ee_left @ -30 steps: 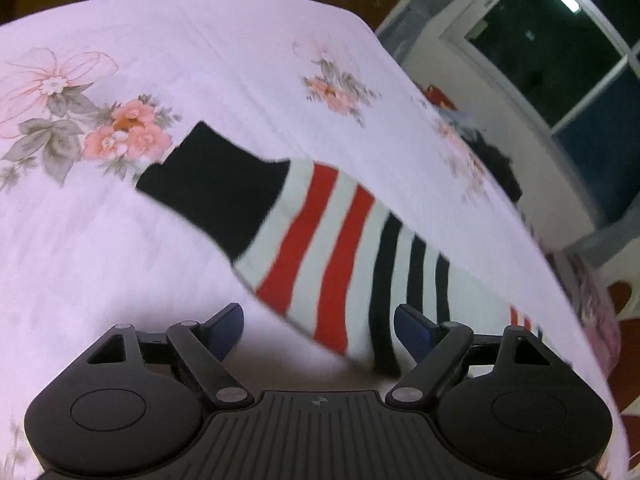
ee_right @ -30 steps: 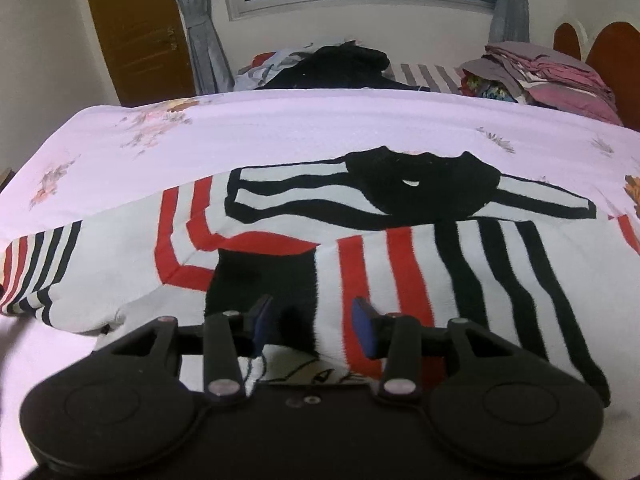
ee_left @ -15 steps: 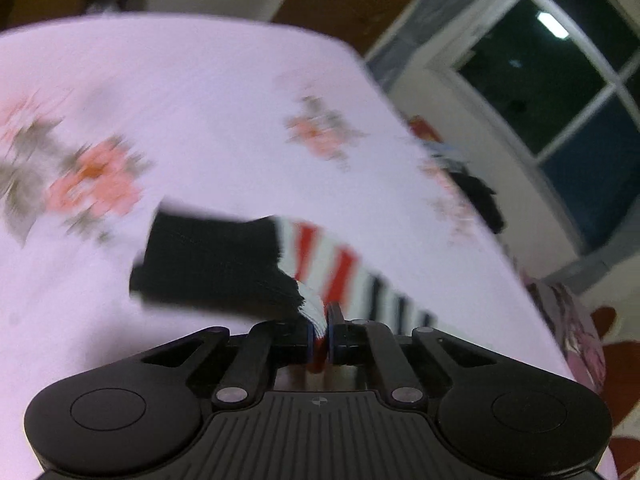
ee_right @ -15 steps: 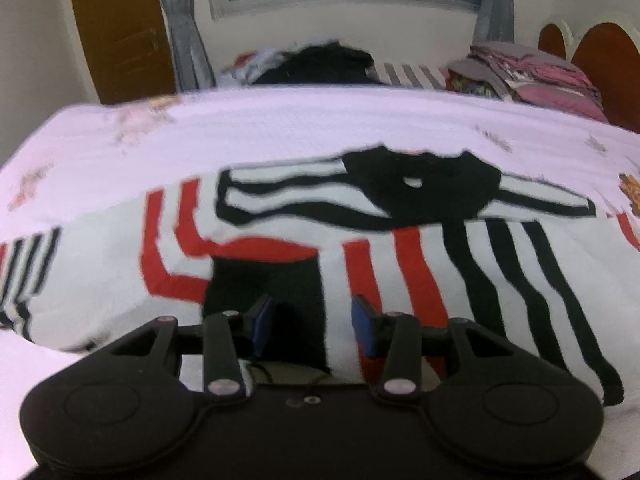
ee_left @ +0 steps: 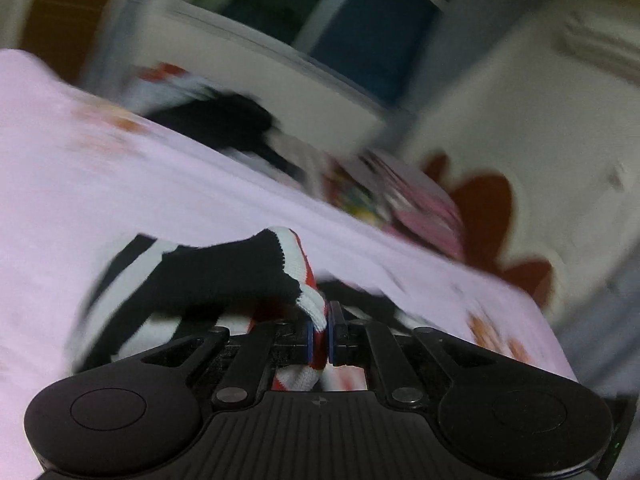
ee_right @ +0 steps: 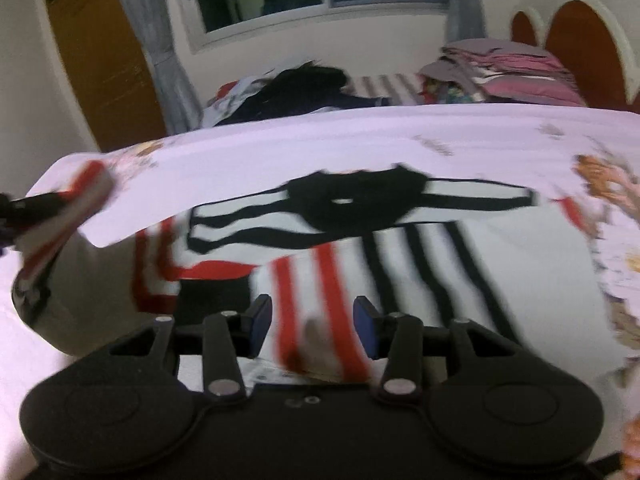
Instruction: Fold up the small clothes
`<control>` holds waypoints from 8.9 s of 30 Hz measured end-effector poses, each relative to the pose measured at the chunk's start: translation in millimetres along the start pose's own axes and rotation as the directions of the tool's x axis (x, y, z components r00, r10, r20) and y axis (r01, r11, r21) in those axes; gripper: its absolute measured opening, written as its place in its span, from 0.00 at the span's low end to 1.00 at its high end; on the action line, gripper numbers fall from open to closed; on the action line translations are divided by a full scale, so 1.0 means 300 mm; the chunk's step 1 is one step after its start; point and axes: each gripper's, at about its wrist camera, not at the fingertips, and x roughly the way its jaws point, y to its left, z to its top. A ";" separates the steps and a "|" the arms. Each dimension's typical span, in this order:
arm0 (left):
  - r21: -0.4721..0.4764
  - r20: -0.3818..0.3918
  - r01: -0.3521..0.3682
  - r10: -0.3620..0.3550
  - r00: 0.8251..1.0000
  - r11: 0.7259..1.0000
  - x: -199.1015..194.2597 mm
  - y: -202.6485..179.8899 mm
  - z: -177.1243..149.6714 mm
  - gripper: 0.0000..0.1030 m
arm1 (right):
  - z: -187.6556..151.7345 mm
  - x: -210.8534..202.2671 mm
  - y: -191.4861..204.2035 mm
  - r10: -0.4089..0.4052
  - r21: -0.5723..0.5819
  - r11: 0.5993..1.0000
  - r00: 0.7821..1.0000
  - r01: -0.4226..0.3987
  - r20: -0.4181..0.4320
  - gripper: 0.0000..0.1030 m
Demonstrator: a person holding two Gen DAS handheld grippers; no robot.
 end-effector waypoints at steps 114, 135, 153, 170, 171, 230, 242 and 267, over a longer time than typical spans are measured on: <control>0.205 -0.080 -0.368 0.390 0.917 0.907 0.072 -0.046 -0.242 0.31 | -0.004 0.062 -0.198 0.015 -0.072 0.997 0.998 -0.019 -0.062 0.30; 0.287 -0.084 -0.350 0.387 0.918 0.892 0.230 -0.375 -0.287 0.31 | 0.063 0.086 -0.269 0.036 -0.134 0.990 0.997 -0.044 -0.064 0.30; 0.261 -0.097 -0.400 0.436 0.895 0.879 0.294 -0.357 -0.313 0.34 | 0.079 0.157 -0.310 0.035 -0.255 0.966 0.998 -0.045 -0.043 0.26; 0.266 -0.129 -0.373 0.416 0.900 0.889 0.195 -0.402 -0.368 0.35 | 0.007 0.017 -0.324 0.076 -0.233 0.969 0.995 -0.087 -0.060 0.29; 0.274 -0.136 -0.364 0.411 0.901 0.890 0.193 -0.406 -0.373 0.35 | -0.002 0.007 -0.323 0.083 -0.215 0.972 0.994 -0.098 -0.074 0.29; 0.323 -0.227 -0.231 0.312 0.922 0.918 -0.509 -0.129 -0.684 0.73 | -0.600 -0.531 -0.203 -0.198 -0.022 0.980 0.971 0.197 -0.135 0.34; 0.257 -0.257 -0.206 0.272 0.927 0.944 -0.618 -0.042 -0.724 0.73 | -0.641 -0.627 -0.232 -0.245 0.010 0.969 0.963 0.248 -0.113 0.44; 0.055 -0.378 -0.146 0.156 0.913 0.988 -0.669 0.044 -0.759 0.73 | -0.699 -0.669 -0.275 -0.318 0.072 0.942 0.942 0.326 -0.110 0.47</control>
